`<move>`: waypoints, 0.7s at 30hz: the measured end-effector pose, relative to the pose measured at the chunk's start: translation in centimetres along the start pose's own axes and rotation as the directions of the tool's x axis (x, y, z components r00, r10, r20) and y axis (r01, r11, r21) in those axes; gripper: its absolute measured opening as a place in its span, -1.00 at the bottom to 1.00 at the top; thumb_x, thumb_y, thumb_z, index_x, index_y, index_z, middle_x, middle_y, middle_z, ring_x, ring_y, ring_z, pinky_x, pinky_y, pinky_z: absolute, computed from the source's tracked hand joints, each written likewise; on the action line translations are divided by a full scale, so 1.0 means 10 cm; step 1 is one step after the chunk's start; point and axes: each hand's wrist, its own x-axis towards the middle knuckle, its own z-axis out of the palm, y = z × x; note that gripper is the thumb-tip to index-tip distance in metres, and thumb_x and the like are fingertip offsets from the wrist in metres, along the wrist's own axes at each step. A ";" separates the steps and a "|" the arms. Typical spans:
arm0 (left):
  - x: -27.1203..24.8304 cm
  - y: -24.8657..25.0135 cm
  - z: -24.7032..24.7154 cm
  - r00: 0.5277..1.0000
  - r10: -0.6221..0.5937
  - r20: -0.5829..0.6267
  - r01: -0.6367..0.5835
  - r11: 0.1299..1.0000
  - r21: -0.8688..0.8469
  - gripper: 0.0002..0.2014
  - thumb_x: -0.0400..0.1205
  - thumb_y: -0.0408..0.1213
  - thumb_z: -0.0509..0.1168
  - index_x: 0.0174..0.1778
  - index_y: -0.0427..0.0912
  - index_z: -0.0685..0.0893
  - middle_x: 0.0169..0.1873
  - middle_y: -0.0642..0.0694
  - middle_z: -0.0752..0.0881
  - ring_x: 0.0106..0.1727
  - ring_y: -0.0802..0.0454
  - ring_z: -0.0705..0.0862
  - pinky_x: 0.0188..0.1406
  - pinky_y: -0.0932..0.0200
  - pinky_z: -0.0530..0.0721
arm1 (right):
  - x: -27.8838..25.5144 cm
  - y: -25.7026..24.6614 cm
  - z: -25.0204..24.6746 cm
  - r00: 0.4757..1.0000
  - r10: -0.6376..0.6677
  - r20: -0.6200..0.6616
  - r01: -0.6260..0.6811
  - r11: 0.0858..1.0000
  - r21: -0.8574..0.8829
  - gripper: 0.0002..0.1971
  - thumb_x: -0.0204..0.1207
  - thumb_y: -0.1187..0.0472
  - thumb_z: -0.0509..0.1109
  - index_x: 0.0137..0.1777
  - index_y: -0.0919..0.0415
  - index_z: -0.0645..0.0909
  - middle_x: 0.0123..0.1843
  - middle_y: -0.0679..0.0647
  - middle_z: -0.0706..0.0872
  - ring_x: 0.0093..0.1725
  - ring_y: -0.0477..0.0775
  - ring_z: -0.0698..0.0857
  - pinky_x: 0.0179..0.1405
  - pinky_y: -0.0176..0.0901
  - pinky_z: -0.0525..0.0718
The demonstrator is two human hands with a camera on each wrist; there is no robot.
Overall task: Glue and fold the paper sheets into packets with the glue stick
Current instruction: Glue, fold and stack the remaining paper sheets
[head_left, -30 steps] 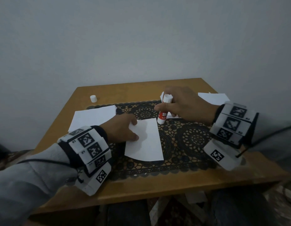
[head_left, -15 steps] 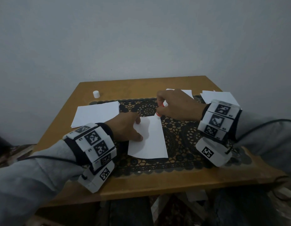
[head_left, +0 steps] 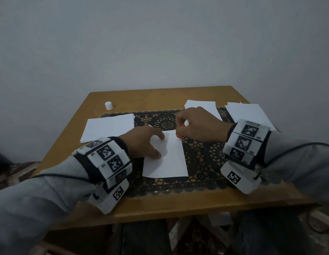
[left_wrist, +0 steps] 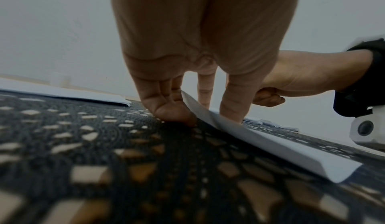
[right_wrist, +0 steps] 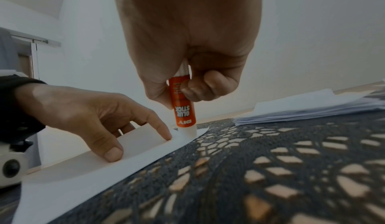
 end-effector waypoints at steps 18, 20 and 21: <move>0.03 -0.10 -0.04 0.933 0.135 -0.334 -0.203 0.962 -0.180 -0.67 0.56 -0.30 0.41 0.22 0.09 0.66 0.34 0.05 0.60 0.11 0.11 0.53 0.11 0.19 0.51 | -0.43 -0.23 -0.06 0.980 -0.070 0.185 0.046 0.990 0.132 -0.87 0.46 0.13 0.44 -0.24 0.16 0.72 -0.23 -0.09 0.75 -0.16 -0.06 0.69 -0.01 0.04 0.71; 0.03 -0.15 -0.07 0.914 0.141 -0.381 -0.254 0.929 -0.267 -0.66 0.55 -0.40 0.40 0.14 0.11 0.70 0.31 0.03 0.62 0.17 0.02 0.57 0.15 0.04 0.62 | -0.46 -0.26 -0.07 0.974 -0.067 0.215 0.040 0.991 0.127 -0.88 0.47 0.13 0.43 -0.21 0.16 0.72 -0.22 -0.10 0.74 -0.14 -0.07 0.68 0.03 0.03 0.71; 0.02 -0.17 -0.08 0.915 0.144 -0.378 -0.264 0.920 -0.289 -0.63 0.53 -0.45 0.39 0.12 0.12 0.71 0.29 0.01 0.62 0.17 -0.02 0.58 0.14 0.00 0.64 | -0.48 -0.26 -0.07 0.972 -0.064 0.228 0.036 0.991 0.127 -0.88 0.48 0.13 0.43 -0.20 0.15 0.72 -0.22 -0.11 0.74 -0.13 -0.07 0.68 0.04 0.04 0.71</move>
